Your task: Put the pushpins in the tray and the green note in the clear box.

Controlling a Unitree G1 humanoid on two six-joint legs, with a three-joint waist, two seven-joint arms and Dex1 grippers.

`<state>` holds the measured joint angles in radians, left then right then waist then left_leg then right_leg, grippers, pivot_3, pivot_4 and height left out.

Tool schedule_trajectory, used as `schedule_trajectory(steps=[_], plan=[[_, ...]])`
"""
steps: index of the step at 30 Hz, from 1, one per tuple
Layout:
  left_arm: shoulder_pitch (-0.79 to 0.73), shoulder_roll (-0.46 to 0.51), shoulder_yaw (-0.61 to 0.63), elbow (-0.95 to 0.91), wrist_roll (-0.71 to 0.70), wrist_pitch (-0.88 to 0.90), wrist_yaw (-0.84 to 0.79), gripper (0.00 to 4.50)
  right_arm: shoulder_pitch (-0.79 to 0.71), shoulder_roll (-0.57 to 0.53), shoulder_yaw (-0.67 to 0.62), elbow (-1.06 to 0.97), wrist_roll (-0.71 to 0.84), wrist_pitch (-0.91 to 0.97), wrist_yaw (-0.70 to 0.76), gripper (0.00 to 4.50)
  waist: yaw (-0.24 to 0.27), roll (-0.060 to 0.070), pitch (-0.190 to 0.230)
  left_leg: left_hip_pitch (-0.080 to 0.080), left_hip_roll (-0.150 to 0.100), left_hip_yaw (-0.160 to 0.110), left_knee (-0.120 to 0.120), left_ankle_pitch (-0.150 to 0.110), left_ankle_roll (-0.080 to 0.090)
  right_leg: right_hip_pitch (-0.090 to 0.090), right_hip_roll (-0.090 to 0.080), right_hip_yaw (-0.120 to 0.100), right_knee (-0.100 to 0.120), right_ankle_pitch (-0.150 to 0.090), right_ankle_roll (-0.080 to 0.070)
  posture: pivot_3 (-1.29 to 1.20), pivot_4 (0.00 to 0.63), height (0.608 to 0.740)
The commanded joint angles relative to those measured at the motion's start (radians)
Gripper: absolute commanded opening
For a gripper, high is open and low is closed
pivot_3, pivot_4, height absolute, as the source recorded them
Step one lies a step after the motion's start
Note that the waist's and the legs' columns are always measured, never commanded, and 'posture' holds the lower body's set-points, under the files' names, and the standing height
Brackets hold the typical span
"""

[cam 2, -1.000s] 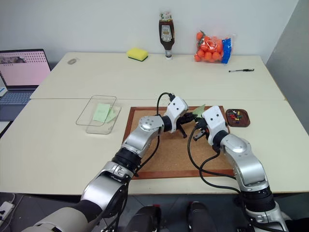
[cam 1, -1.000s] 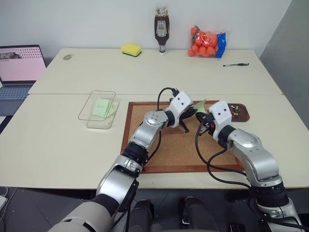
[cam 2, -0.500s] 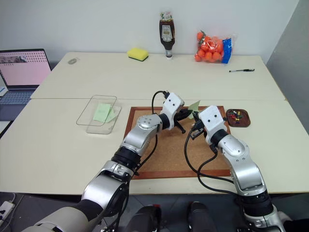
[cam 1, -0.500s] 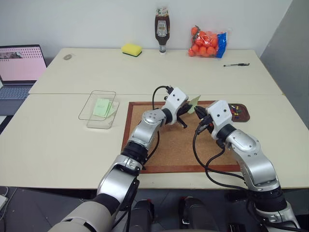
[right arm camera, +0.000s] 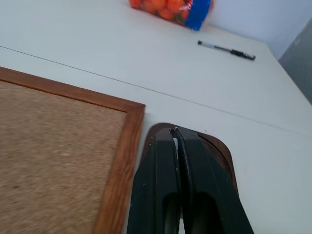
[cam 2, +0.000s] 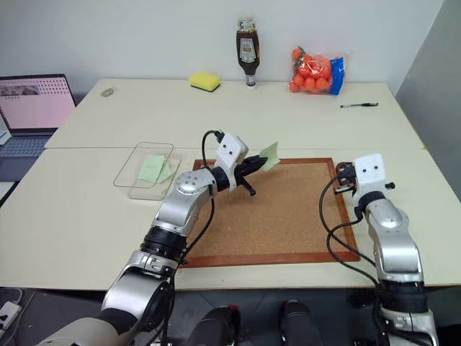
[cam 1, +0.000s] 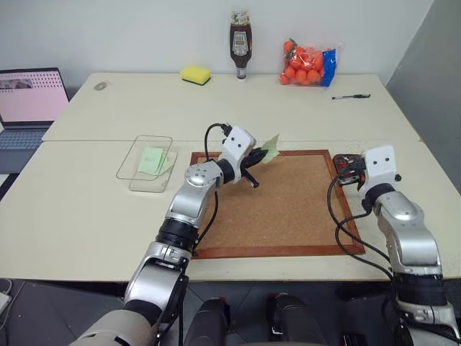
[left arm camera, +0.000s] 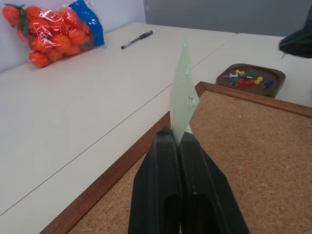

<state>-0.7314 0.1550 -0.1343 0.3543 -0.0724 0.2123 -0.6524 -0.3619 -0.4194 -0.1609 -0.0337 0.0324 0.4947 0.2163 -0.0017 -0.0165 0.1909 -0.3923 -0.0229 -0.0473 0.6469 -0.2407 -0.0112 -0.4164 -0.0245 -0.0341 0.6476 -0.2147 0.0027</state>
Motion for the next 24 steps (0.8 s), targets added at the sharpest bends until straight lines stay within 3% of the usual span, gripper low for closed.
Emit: schedule_trajectory(steps=[1, 7, 21, 23, 24], plan=[[0.005, 0.005, -0.003, -0.067, -0.012, 0.009, -0.002, 0.00, -0.104, -0.030, -0.025, 0.183, -0.007, -0.071, -0.011, 0.00, -0.001, 0.000, 0.000, 0.000, 0.001, 0.001, 0.000, 0.000, 0.000, 0.000, 0.001, 0.000, 0.000, 0.000, 0.000, 0.00, 0.150, 0.740], [0.014, 0.004, -0.006, -0.089, -0.011, 0.018, 0.007, 0.00, -0.184, -0.033, -0.033, 0.353, 0.009, -0.110, -0.002, 0.00, -0.001, 0.000, 0.000, 0.000, 0.001, 0.004, 0.000, 0.000, 0.000, 0.000, 0.000, 0.001, -0.001, 0.000, 0.000, 0.00, 0.150, 0.740], [0.007, 0.002, -0.009, -0.079, -0.010, 0.009, 0.004, 0.00, -0.188, -0.022, -0.044, 0.323, 0.048, -0.094, -0.018, 3.06, -0.001, 0.000, 0.000, 0.000, 0.001, 0.005, 0.000, 0.000, 0.000, 0.000, 0.000, 0.002, 0.000, 0.000, 0.000, 0.00, 0.150, 0.740], [0.005, 0.001, -0.009, -0.076, -0.011, 0.008, 0.003, 0.00, -0.178, -0.020, -0.047, 0.301, 0.052, -0.084, -0.021, 3.47, -0.001, 0.000, 0.000, 0.000, 0.001, 0.005, 0.000, 0.000, 0.000, 0.000, 0.000, 0.002, 0.000, 0.000, 0.000, 0.00, 0.150, 0.740], [0.003, 0.000, -0.010, -0.074, -0.010, 0.006, 0.003, 0.00, -0.173, -0.021, -0.049, 0.291, 0.054, -0.080, -0.022, 3.47, -0.001, 0.000, 0.000, 0.000, 0.001, 0.005, 0.000, 0.000, 0.000, 0.000, 0.000, 0.002, 0.000, 0.000, 0.000, 0.00, 0.150, 0.740]])
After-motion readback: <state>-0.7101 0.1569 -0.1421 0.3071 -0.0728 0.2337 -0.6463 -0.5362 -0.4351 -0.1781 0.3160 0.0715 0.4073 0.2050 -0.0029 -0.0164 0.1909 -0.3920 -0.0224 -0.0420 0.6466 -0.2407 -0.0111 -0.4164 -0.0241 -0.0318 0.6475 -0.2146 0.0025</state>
